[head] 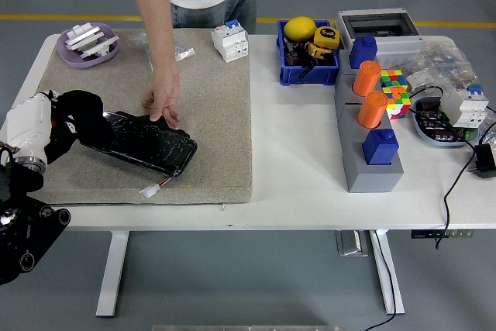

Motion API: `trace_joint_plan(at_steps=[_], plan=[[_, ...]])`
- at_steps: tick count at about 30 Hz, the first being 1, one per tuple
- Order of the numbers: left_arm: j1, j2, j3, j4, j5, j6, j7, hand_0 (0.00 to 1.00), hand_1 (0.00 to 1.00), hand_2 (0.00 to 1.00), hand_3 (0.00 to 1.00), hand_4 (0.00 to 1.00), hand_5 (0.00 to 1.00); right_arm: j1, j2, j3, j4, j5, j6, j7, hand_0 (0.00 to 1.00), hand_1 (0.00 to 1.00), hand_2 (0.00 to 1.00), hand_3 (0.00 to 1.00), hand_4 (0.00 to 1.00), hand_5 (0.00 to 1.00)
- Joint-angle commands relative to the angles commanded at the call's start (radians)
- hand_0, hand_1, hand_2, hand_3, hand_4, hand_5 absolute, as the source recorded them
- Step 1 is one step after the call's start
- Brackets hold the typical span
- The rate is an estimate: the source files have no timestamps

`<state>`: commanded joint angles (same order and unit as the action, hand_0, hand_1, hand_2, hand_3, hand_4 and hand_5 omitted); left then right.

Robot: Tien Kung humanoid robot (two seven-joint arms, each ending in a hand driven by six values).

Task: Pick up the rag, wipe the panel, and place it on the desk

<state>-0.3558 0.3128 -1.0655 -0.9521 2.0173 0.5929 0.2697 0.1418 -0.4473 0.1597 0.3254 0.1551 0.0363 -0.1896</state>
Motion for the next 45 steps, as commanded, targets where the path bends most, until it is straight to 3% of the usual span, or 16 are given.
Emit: trace_joint_plan(at_steps=[6,14,20,24,33,45], plan=[[0.007,-0.009,0.042,-0.036,-0.002,0.000,0.002,0.218,0.185,0.580,0.518,0.091,0.002,-0.001,-0.002,-0.001,0.000,0.001,0.000,0.000,0.780,0.538,0.688,0.639,0.998,0.533],[0.031,-0.019,0.143,-0.135,-0.005,-0.009,0.026,0.210,0.187,0.576,0.516,0.095,0.002,-0.001,-0.005,0.000,-0.001,-0.002,-0.001,0.000,0.779,0.538,0.688,0.640,0.998,0.535],[0.034,-0.020,0.271,-0.209,-0.022,-0.020,0.044,0.211,0.187,0.575,0.516,0.095,0.002,-0.001,-0.007,-0.005,-0.002,0.001,0.000,0.000,0.779,0.538,0.689,0.640,0.998,0.536],[0.041,-0.026,0.304,-0.252,-0.020,-0.029,0.054,0.211,0.187,0.575,0.516,0.095,0.002,-0.001,-0.008,-0.005,-0.002,0.000,0.000,0.000,0.779,0.538,0.689,0.640,0.998,0.536],[0.045,-0.010,0.357,-0.355,-0.010,-0.047,0.077,0.210,0.189,0.569,0.514,0.099,0.002,-0.004,-0.013,-0.003,-0.003,0.002,0.001,-0.001,0.778,0.537,0.688,0.639,0.998,0.538],[0.057,-0.021,0.326,-0.335,0.004,-0.043,0.080,0.204,0.189,0.564,0.514,0.108,0.002,-0.004,-0.012,-0.004,-0.002,0.001,-0.002,-0.001,0.777,0.532,0.688,0.640,0.998,0.538]])
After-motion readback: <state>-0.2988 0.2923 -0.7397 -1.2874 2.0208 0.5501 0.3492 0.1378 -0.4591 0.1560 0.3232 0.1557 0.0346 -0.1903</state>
